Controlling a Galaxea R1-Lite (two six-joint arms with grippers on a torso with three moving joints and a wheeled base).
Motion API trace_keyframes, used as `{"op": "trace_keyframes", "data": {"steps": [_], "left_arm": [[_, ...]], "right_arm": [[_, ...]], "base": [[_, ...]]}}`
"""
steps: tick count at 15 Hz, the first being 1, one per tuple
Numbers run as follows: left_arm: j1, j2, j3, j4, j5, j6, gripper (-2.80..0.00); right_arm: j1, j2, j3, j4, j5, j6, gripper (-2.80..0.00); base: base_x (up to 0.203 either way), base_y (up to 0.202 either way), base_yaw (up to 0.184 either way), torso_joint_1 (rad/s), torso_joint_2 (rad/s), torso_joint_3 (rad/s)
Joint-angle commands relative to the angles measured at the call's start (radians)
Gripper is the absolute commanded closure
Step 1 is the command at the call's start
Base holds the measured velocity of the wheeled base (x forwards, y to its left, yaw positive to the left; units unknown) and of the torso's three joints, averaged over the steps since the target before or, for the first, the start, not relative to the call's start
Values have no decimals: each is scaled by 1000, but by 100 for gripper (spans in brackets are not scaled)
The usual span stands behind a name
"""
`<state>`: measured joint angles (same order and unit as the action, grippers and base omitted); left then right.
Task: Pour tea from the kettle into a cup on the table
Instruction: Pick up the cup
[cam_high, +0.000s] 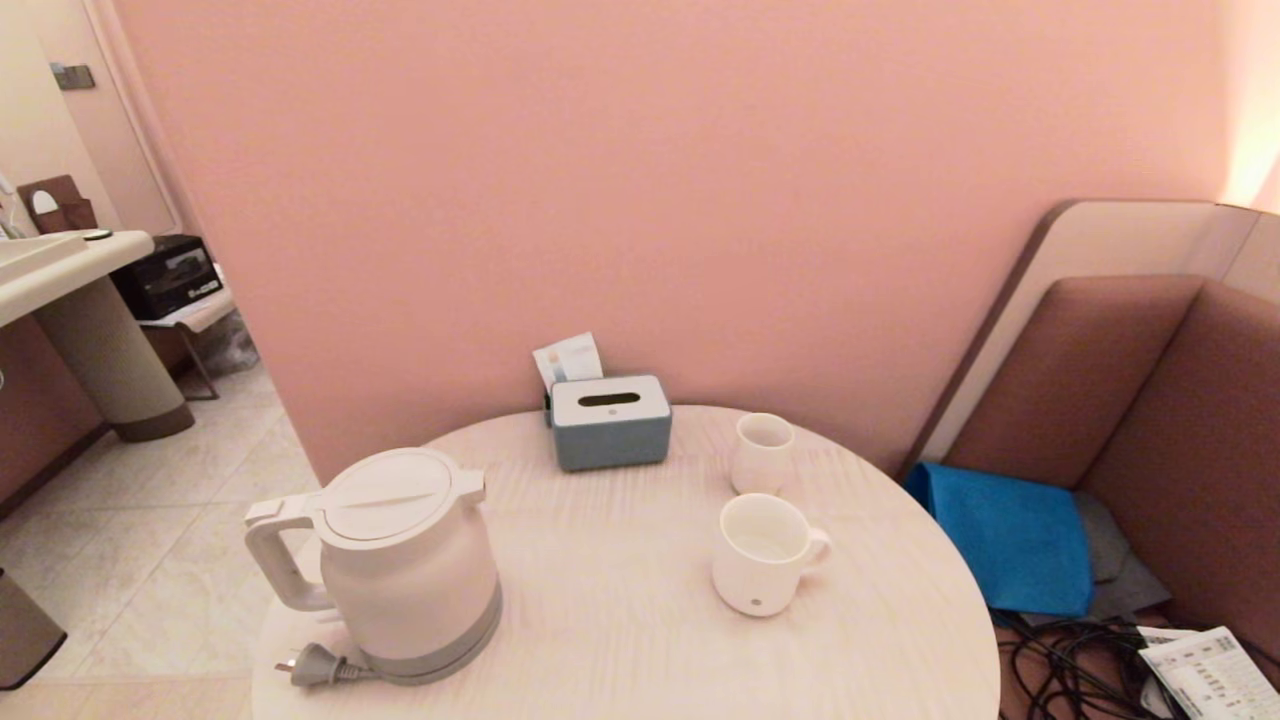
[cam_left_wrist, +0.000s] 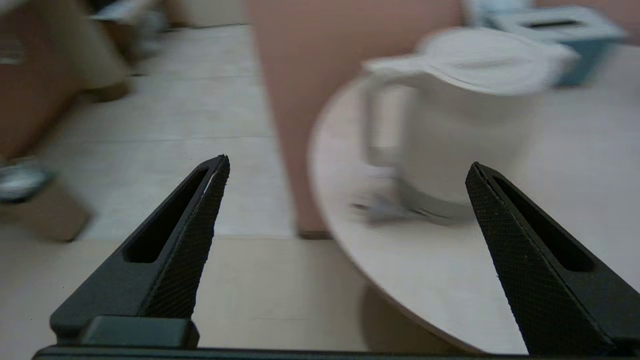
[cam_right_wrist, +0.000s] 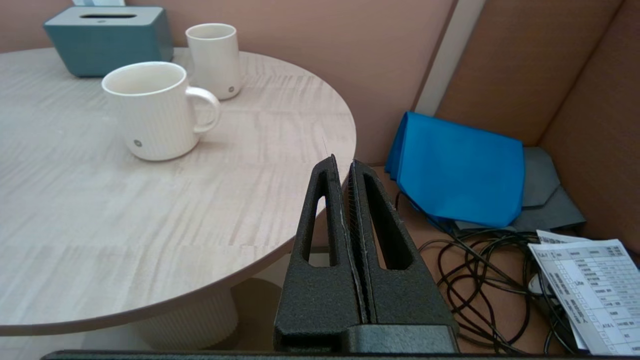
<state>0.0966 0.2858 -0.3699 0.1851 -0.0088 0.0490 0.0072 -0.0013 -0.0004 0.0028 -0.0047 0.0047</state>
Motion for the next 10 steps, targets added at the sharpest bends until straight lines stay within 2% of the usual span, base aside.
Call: {"op": "trace_keyframes", "data": {"steps": [1, 4, 7, 10], "left_arm": [[3, -15, 17, -1, -93, -6, -280], [0, -16, 16, -1, -109, -6, -280], [-78, -12, 18, 5, -105, -12, -280], [-78, -102, 41, 29, -88, -14, -280]], "right_arm": [[0, 1, 0, 0, 0, 0, 0], [0, 1, -1, 0, 0, 0, 0], [0, 1, 0, 0, 0, 0, 0], [0, 1, -1, 0, 0, 0, 0]], "base": [[0, 0, 0, 0, 0, 0], [0, 0, 0, 0, 0, 0], [0, 0, 0, 0, 0, 0], [0, 0, 0, 0, 0, 0]]}}
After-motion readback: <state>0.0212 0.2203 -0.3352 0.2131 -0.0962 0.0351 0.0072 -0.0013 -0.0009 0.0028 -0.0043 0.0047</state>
